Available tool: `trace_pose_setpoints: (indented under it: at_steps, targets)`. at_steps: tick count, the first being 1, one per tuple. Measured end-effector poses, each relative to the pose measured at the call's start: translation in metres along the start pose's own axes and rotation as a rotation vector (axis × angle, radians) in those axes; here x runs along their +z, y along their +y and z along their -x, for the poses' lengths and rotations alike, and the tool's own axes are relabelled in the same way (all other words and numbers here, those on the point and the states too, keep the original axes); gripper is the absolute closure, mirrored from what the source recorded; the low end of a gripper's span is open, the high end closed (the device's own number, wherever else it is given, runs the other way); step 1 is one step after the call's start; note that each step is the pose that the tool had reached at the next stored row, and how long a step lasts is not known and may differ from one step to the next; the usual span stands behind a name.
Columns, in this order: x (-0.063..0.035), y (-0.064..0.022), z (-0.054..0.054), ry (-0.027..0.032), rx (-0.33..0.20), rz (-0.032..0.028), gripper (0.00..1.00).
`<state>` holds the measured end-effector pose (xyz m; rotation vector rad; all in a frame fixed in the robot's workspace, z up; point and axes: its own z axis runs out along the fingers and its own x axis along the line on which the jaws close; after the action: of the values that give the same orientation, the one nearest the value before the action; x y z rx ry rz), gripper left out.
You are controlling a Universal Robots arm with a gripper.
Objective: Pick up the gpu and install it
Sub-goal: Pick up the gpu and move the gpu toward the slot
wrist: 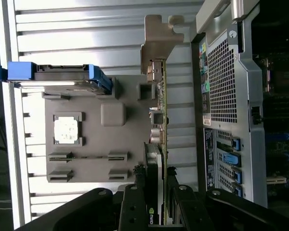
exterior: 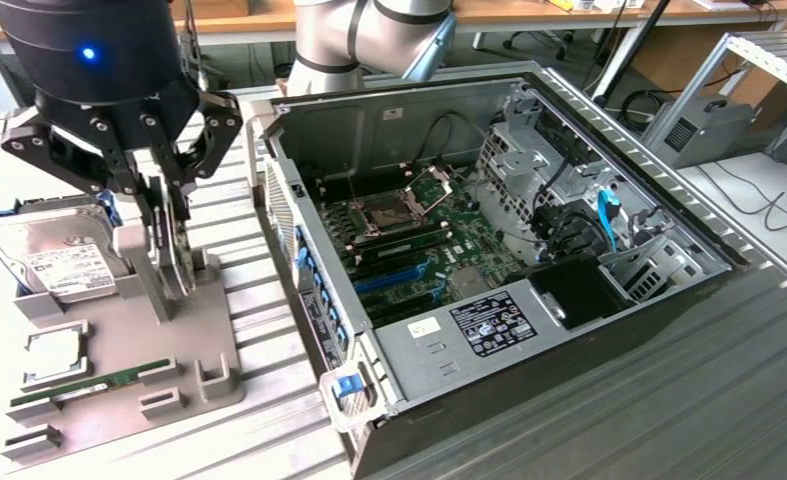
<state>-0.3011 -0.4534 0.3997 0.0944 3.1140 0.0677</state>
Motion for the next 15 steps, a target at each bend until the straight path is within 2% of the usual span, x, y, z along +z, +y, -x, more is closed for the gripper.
trace_pose_setpoints:
  at_steps: [5,8,15]
  targets:
    - [-0.0174,0.0012,0.000,0.0000,0.000,0.0000,0.73]
    - [-0.0244,0.0016,0.001,-0.0001,0.000,0.0001,0.73]
    - [-0.0267,0.0019,0.001,0.0000,0.000,0.0000,0.73]
